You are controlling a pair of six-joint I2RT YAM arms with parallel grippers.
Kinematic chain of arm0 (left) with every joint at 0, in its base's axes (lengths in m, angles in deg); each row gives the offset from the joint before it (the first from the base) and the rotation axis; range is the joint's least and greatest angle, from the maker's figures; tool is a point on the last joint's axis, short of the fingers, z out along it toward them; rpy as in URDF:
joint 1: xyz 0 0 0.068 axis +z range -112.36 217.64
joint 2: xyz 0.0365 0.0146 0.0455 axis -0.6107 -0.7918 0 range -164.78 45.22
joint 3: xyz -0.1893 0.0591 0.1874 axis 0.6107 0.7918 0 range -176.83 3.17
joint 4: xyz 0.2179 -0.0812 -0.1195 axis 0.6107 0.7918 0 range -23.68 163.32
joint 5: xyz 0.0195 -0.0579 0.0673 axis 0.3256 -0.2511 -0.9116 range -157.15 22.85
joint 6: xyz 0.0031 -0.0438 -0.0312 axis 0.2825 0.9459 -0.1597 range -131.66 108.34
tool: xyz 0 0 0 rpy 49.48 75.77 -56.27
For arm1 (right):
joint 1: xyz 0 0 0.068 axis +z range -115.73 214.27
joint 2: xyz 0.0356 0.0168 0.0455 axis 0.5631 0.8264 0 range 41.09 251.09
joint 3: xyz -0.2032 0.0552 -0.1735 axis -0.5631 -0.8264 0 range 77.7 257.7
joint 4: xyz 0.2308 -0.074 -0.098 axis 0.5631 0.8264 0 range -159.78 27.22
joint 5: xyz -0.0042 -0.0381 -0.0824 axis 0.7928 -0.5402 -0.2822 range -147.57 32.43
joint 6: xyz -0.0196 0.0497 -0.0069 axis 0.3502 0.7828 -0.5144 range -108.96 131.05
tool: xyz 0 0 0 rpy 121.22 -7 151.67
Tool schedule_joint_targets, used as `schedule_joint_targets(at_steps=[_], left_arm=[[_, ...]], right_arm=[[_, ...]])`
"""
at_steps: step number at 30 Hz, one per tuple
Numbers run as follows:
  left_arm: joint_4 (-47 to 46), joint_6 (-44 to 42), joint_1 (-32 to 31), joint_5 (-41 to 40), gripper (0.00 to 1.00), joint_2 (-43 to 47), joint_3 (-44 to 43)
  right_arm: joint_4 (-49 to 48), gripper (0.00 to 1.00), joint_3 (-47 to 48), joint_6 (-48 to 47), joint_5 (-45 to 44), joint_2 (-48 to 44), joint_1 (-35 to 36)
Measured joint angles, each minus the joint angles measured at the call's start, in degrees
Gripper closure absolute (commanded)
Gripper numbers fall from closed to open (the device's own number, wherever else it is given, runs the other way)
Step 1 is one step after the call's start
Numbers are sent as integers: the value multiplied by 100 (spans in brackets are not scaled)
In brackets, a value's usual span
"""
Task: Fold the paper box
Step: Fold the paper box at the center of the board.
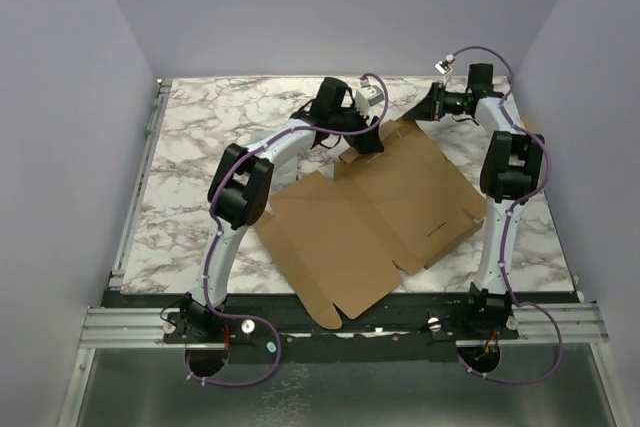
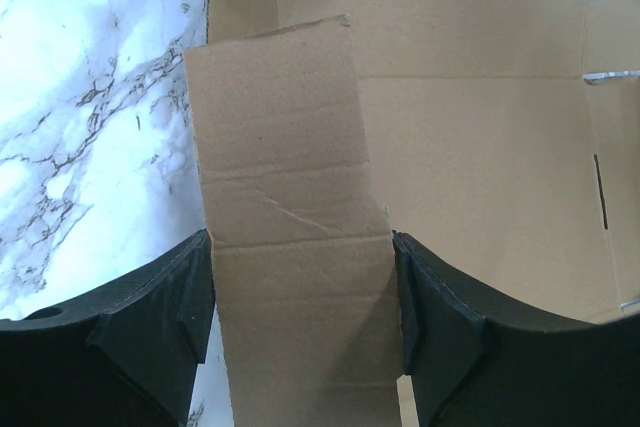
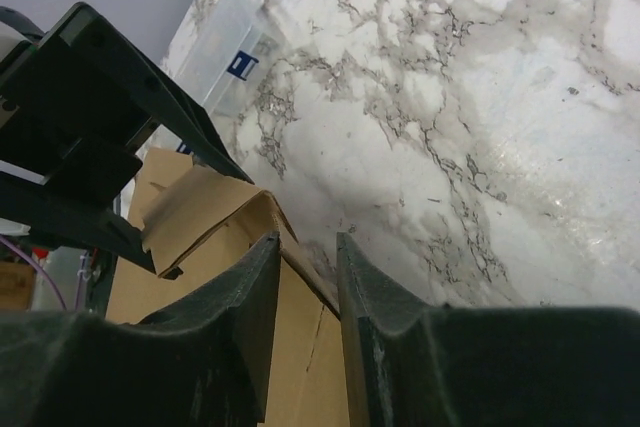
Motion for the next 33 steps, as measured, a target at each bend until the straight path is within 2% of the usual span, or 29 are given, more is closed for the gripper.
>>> schedule_joint_targets(at_steps=[17,23,29,33], left_arm=[[44,85,81,2,72,-22,2],[120,92,83,20,72,-22,2],[120,90,92,42,72,-22,31],[107,90,109,68,72,-22,68]], right_arm=[[815,67,-269,-1145,188,-326,-4],[1578,61,-260,-1875,282,-326,-4],[2557,49,-184,-2656,282,-326,-4],[2997,50,-184,-2992,280,-326,-4]])
